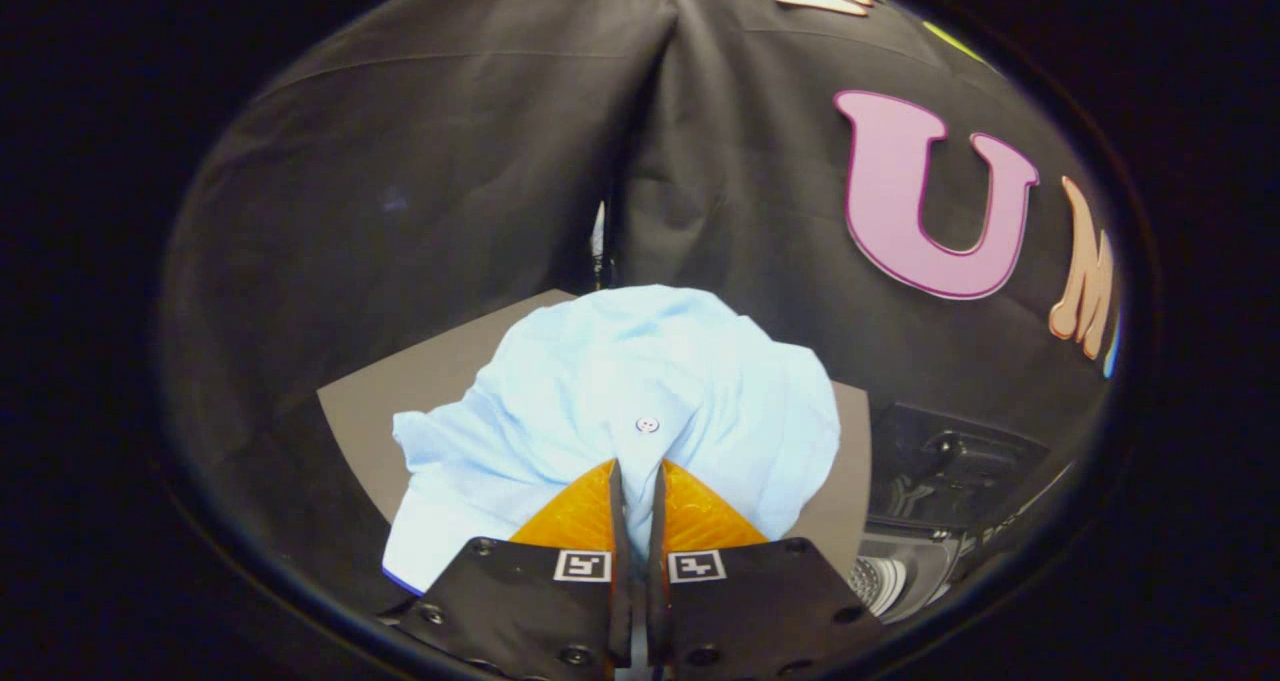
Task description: Put the clothes into the washing machine and then close the washing machine lid.
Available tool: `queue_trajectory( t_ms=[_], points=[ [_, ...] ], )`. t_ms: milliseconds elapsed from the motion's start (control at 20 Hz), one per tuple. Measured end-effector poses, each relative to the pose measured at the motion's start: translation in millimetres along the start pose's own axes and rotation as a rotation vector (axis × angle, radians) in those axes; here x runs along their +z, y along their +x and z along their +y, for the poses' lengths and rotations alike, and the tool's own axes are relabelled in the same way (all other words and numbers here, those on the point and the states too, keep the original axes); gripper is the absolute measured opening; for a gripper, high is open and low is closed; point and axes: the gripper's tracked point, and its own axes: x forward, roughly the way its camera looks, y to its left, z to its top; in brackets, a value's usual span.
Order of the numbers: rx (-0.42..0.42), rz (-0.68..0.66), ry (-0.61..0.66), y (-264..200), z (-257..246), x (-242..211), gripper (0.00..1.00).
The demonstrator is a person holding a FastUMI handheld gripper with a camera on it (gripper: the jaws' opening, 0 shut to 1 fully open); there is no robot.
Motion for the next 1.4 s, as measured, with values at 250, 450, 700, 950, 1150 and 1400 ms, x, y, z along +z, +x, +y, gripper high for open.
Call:
queue_trajectory(
  t_ms=[250,450,700,950,1150,1400],
  points=[
    [-0.169,-0.021,0.033,-22.0,-91.7,-5.6,0.06],
    [-0.319,-0.03,0.056,-43.7,-166.5,-15.6,0.07],
    [-0.419,-0.016,0.123,-50.6,-223.9,-33.9,0.06],
    [-0.513,0.018,0.078,-58.7,-257.4,-53.3,0.06],
    [-0.558,0.084,0.131,-58.7,-278.9,-89.3,0.18],
    [-0.621,0.132,0.174,-62.9,-306.6,-129.2,0.22]
  ],
)
